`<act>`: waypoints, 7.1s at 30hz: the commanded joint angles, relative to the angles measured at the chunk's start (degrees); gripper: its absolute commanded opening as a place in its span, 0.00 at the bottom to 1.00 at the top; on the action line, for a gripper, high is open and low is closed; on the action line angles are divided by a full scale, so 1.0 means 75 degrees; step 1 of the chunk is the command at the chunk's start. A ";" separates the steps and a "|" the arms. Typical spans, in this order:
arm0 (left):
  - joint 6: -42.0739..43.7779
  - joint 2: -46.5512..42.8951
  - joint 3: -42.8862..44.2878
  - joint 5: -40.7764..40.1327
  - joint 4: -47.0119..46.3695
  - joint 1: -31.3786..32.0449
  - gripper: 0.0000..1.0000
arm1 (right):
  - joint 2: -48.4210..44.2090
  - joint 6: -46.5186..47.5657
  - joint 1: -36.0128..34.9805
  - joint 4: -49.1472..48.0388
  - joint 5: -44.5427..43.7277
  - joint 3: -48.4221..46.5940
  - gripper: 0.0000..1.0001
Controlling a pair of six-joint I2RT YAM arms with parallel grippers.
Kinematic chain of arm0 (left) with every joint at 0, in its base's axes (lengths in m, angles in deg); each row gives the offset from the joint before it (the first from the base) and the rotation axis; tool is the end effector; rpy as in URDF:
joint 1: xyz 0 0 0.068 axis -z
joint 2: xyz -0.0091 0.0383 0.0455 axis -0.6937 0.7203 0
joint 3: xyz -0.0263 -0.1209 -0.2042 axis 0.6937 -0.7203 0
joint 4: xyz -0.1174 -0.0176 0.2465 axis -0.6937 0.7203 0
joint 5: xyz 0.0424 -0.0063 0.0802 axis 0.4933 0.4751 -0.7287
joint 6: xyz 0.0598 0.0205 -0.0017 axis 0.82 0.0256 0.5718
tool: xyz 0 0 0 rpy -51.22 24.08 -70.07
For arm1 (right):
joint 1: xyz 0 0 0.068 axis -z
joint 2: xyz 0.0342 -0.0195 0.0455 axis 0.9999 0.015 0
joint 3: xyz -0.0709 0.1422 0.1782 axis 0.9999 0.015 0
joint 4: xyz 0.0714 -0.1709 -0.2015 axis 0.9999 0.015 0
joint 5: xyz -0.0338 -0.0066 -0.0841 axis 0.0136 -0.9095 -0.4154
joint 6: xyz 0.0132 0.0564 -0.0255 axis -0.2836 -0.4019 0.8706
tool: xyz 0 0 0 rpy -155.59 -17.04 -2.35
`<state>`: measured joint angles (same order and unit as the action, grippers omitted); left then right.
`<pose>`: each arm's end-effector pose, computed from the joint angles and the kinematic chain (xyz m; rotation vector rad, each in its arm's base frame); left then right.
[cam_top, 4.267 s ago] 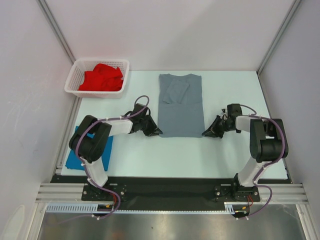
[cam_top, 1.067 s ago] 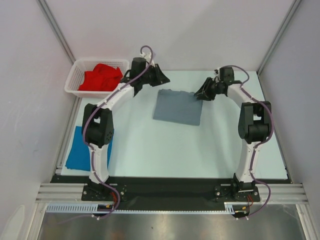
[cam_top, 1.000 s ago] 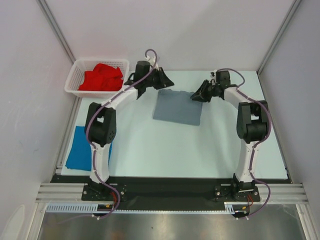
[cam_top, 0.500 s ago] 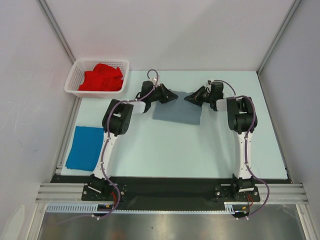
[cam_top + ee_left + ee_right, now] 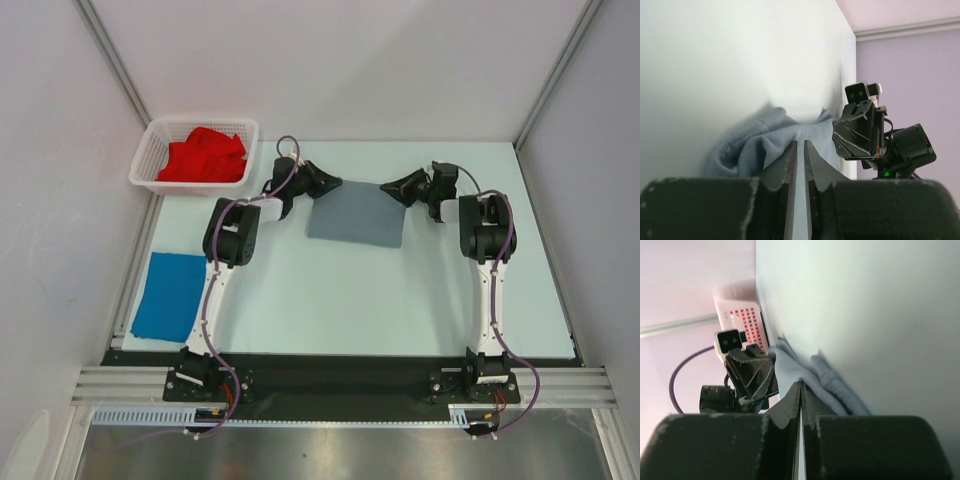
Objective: Fold and stack the t-shirts
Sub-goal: Fold the tshirt, then neatly place the folded tshirt to the corner
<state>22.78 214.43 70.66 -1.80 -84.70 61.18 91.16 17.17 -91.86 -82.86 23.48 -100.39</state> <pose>0.5225 -0.1891 0.0507 -0.4228 2.0455 -1.4490 0.5037 0.0555 0.0393 0.7158 2.0592 1.4570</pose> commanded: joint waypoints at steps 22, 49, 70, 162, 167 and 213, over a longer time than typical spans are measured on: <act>0.4099 -0.3124 0.0858 -0.0393 0.4800 0.0008 0.43 | -0.1215 0.4288 0.0750 0.7519 -0.0536 -0.3827 0.15; 0.2879 -0.2764 -0.2754 0.1542 0.3487 0.0090 0.00 | -0.0350 0.5635 -0.1688 0.7848 0.2828 -0.2080 0.00; 0.3676 -0.2996 -0.2403 0.1167 0.4647 -0.0074 0.11 | -0.2668 0.7839 0.0797 0.9793 0.0358 0.0159 0.01; -0.0318 -0.6632 -0.6541 0.0932 0.2812 -0.0907 1.00 | -0.5329 1.3441 -0.5169 0.5821 -0.5225 0.1611 0.00; -0.1069 -0.5846 -0.5768 0.0429 0.2455 -0.0298 1.00 | -0.5529 1.3359 -0.5098 0.5809 -0.5083 0.1811 0.00; 0.0758 -0.4962 -0.3103 -0.3180 0.5948 0.0395 0.00 | -0.8292 0.9294 -0.4815 0.7203 -0.5842 0.3110 0.59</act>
<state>24.13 187.56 50.12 -19.42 -43.13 64.22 36.80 96.40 -126.79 -32.80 -16.10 -79.19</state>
